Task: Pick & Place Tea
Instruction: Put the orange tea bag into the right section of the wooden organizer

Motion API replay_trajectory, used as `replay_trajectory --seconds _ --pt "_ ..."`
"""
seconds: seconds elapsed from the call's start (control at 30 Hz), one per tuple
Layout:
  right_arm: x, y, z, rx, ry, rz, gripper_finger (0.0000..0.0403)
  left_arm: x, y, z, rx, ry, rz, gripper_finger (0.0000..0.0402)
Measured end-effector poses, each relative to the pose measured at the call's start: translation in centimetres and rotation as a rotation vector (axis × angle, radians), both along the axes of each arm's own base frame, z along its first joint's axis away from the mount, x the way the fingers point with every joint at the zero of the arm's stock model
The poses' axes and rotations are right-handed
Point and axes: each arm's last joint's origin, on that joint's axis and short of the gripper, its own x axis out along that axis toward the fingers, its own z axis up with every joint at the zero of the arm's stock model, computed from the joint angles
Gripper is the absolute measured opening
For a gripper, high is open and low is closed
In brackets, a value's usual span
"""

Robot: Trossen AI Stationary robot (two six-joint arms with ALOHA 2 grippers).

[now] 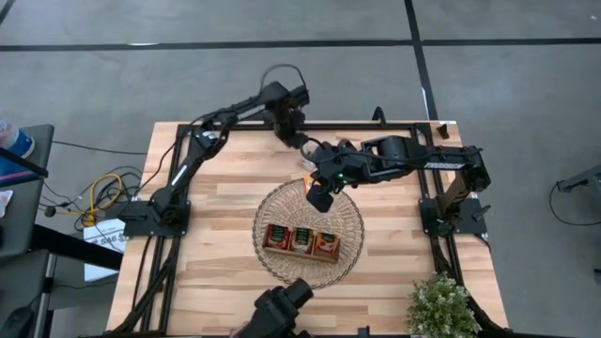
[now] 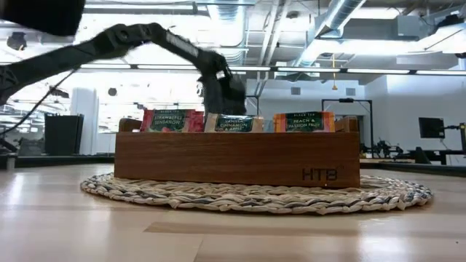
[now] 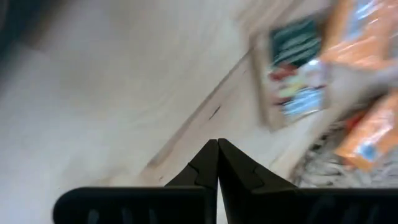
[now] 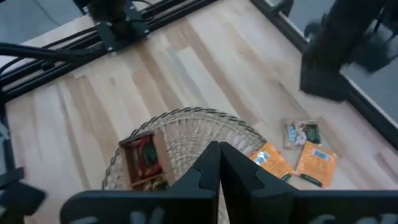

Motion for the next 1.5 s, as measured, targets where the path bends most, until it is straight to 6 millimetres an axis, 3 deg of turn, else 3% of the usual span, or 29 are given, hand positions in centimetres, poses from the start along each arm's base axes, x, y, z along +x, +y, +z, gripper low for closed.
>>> replay_trajectory --seconds 0.13,0.3,0.53,0.7,0.87,1.17,1.33,1.5 --pt "-0.1 -0.6 -0.1 -0.01 0.018 -0.036 0.0 -1.1 -0.6 6.1 0.145 -0.091 -0.002 0.0" --pt "-0.7 -1.4 -0.5 -0.064 0.084 -0.116 0.0 -3.6 -2.6 15.3 0.328 -0.307 0.01 0.0" --pt "-0.4 -3.3 -0.7 -0.101 0.091 -0.178 0.0 -9.0 -8.1 25.6 0.496 -0.534 -0.016 0.0" --pt "1.0 -6.7 -2.3 -0.062 0.056 -0.159 0.0 -13.3 -12.3 30.6 0.59 -0.659 -0.032 0.0" --pt "1.3 -11.6 -3.5 0.042 0.003 -0.157 0.0 -17.1 -15.8 33.5 0.669 -0.709 -0.033 0.0" --pt "0.1 -18.8 -5.2 0.17 -0.093 -0.204 0.0 -23.1 -20.3 36.2 0.814 -0.792 0.066 0.0" --pt "1.6 -21.5 -9.9 0.313 0.008 -0.216 0.0 -24.9 -21.5 35.2 0.833 -0.868 0.128 0.0" --pt "4.1 -23.7 -14.1 0.426 0.066 -0.283 0.0 -24.9 -21.9 32.0 0.779 -0.894 0.155 0.0"
